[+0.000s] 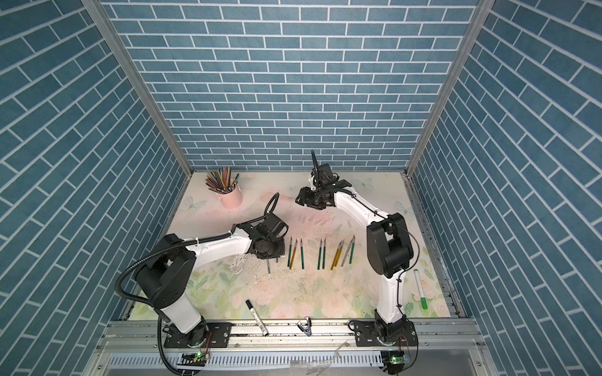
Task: Remove protective caps from carving knives
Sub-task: Place the carving knife at the center of the board.
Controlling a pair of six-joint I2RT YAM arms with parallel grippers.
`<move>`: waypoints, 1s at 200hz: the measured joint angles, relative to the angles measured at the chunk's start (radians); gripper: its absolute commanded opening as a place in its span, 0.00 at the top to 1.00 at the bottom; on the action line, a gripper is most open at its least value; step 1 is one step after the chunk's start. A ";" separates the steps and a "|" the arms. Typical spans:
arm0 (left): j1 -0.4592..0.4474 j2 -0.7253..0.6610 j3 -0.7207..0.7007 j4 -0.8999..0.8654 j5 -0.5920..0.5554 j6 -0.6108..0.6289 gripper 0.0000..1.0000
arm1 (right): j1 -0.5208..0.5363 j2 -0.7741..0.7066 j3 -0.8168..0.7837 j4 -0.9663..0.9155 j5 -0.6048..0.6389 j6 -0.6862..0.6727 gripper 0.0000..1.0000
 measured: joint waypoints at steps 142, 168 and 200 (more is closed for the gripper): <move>-0.028 0.053 0.085 -0.086 -0.071 -0.020 0.43 | -0.127 -0.199 -0.331 0.032 0.006 -0.025 0.02; -0.028 0.009 0.100 -0.143 -0.106 -0.015 0.21 | -0.128 -0.218 -0.342 0.031 0.006 -0.025 0.02; -0.022 -0.065 0.105 -0.208 -0.151 -0.026 0.09 | -0.128 -0.243 -0.344 0.032 0.003 -0.025 0.02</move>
